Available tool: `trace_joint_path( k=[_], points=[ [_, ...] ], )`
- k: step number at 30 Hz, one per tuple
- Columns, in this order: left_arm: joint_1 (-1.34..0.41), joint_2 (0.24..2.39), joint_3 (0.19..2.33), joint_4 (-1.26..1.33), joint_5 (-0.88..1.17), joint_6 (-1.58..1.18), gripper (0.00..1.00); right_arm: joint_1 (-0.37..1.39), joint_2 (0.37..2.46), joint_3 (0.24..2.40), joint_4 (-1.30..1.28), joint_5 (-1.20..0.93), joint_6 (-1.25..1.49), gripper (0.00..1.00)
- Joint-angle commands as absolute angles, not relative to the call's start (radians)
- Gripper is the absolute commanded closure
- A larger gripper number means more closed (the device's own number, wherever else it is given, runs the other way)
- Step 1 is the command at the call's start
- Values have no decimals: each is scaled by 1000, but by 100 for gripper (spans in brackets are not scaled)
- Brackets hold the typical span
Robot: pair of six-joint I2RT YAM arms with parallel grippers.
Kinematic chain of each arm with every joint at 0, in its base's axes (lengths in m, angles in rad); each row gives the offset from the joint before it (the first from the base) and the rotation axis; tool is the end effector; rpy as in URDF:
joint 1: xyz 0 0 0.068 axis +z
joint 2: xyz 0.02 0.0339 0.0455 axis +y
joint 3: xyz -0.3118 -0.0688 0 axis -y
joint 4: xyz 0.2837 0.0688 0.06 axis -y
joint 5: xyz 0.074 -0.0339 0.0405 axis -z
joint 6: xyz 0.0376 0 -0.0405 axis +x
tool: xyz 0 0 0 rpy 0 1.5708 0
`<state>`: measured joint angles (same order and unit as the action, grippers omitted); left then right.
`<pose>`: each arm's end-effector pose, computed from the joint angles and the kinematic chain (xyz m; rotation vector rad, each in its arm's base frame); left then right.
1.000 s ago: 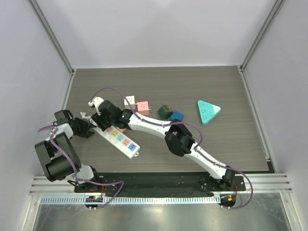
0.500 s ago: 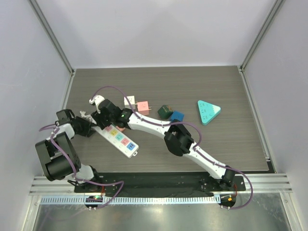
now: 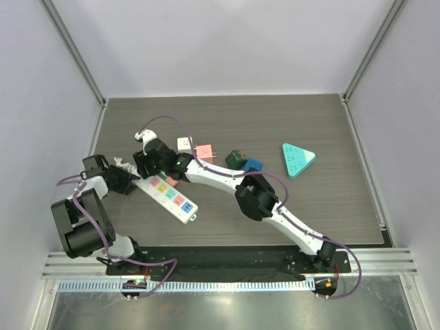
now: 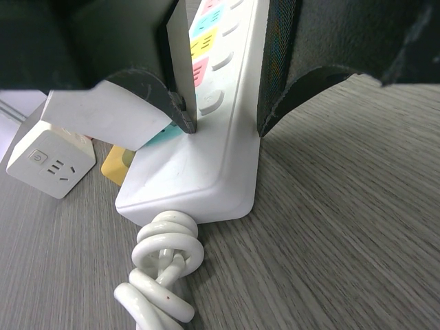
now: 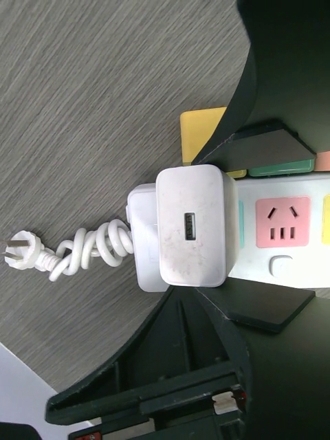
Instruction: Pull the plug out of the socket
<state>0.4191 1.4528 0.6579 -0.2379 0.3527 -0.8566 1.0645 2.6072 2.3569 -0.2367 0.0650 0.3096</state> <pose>0.2618 0.1024 0.1688 -1.4605 2.1871 -0.6141 0.3302 0.5905 0.2080 -0.7533 2.0142 0.7669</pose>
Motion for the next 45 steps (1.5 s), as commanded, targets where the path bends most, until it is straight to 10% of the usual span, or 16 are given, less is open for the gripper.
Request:
trace_joint_path(
  k=[1, 11, 18, 31, 45],
  points=[
    [394, 1474, 624, -330, 333, -833, 60, 1117, 2456, 2359, -47, 87, 237, 99],
    [394, 1462, 630, -334, 324, -822, 58, 1152, 2329, 2200, -45, 230, 60, 99],
    [387, 1362, 640, -339, 315, -795, 37, 1076, 2160, 2118, -280, 263, 257, 99],
    [229, 1010, 739, -495, 255, -810, 30, 842, 1706, 1350, -495, 196, 330, 98],
    [-32, 913, 822, -721, 68, -765, 29, 798, 1819, 1370, -695, 284, 216, 83]
  ],
)
